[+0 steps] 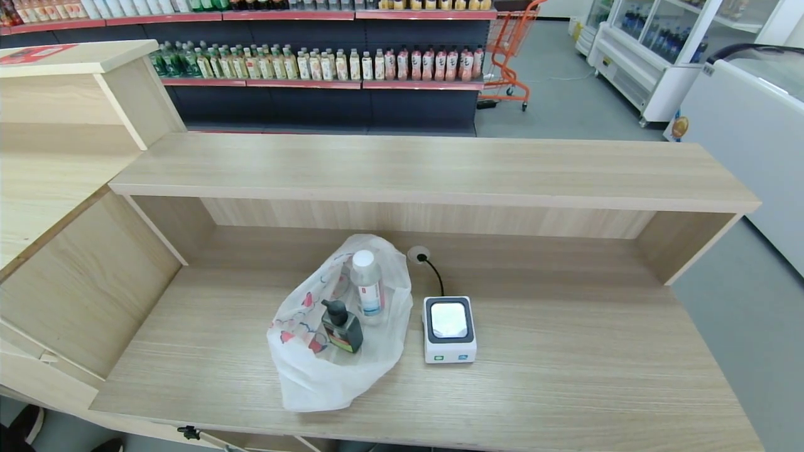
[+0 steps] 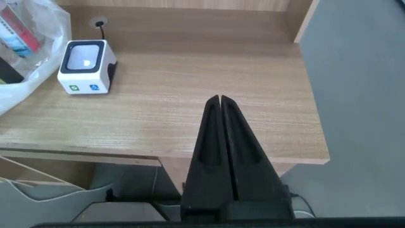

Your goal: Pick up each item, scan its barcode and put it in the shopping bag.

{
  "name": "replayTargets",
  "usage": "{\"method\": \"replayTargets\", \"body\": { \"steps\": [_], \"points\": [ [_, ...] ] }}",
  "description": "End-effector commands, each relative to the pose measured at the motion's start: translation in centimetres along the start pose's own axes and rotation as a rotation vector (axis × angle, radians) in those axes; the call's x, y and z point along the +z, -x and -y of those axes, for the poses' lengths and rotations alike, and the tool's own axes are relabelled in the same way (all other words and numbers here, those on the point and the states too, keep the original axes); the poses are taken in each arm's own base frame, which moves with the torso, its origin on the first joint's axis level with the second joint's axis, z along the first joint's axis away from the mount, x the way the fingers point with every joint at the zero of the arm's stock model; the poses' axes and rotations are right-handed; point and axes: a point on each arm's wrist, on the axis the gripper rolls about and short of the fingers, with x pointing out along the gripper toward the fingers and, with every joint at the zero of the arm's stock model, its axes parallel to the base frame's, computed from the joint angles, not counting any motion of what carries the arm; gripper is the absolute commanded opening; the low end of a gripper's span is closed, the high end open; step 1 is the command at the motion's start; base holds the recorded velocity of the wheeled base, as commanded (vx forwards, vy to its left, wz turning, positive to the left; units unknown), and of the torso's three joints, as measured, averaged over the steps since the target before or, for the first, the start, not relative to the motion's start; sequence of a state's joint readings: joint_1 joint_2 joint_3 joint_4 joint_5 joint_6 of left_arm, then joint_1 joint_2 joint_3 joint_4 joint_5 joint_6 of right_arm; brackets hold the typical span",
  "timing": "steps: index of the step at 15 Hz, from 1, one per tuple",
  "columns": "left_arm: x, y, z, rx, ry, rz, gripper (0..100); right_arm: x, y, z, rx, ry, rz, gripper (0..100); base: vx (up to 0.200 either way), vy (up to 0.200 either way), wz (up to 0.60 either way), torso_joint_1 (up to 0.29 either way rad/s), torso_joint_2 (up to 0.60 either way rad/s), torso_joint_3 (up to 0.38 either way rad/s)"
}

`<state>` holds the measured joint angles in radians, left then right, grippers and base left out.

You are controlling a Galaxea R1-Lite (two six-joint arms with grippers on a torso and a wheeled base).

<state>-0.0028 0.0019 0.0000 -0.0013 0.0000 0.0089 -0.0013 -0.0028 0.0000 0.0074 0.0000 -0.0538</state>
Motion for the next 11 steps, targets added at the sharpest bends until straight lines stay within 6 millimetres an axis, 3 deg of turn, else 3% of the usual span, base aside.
{"method": "replayTargets", "body": {
  "steps": [1,11],
  "points": [
    [0.0,0.0,0.0,0.001,0.001,0.001,100,0.0,-0.02,0.0,0.0,0.0,-0.003,0,0.0,0.0,0.0,0.0,0.0,0.0],
    [0.0,0.0,0.0,0.0,0.0,0.001,100,0.0,-0.02,0.0,0.0,0.001,-0.003,0,0.0,0.0,0.0,0.0,0.0,0.0]
  ]
}}
